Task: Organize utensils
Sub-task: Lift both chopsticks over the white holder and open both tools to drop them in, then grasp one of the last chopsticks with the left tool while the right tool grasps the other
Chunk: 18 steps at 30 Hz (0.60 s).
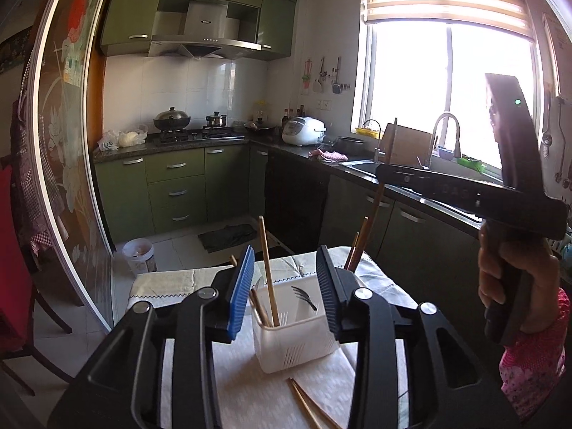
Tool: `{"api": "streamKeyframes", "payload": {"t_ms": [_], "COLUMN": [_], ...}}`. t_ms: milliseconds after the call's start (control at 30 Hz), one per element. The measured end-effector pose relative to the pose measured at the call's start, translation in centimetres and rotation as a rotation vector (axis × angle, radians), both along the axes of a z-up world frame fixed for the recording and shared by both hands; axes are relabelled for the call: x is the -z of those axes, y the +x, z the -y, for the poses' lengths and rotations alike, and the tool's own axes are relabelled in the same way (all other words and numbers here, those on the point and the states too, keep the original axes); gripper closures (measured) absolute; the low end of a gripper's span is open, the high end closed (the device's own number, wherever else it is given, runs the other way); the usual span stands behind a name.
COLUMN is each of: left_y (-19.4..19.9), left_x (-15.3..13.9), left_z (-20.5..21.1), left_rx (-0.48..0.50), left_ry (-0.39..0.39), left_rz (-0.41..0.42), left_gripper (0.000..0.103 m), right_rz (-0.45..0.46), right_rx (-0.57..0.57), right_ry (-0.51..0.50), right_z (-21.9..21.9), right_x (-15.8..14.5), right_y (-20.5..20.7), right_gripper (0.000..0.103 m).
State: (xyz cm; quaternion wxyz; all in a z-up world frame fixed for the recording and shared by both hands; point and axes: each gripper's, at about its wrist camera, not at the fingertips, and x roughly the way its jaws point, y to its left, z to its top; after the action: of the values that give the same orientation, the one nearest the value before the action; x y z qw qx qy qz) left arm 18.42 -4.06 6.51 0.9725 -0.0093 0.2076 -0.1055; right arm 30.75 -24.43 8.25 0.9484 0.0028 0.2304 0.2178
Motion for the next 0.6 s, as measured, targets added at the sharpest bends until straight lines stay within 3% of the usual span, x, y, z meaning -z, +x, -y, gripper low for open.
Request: {"api": "streamKeyframes", "payload": {"t_ms": [267,333,533,600], "left_y": [-2.6,-2.7,-2.6,-2.2], "left_x": [2.0,2.5,5.3,6.8], "left_z": [-2.8,-3.1,-1.7,-0.6], "left_rx": [-0.037,-0.041,-0.002,0.016], "left_ry": [0.004,0.002,-0.003,-0.002], "left_rz": [-0.113,-0.145,-0.257,-0.310], "left_gripper": [0.065,0.065,0.063,0.063], "right_rz": [-0.049,-0.049,0.023,0.039], "right_rx": [-0.004,-0.010,-0.043,-0.042], "right_ry": [-0.086,-0.076,-0.031,-0.020], "right_z": [-2.6,-2.6,-0.5,0.8], "right_x": [4.4,4.6,3.0,3.1], "right_y": [1.9,1.5,-4.7,-7.8], "right_gripper": [0.096,0.088,0.082,0.072]}}
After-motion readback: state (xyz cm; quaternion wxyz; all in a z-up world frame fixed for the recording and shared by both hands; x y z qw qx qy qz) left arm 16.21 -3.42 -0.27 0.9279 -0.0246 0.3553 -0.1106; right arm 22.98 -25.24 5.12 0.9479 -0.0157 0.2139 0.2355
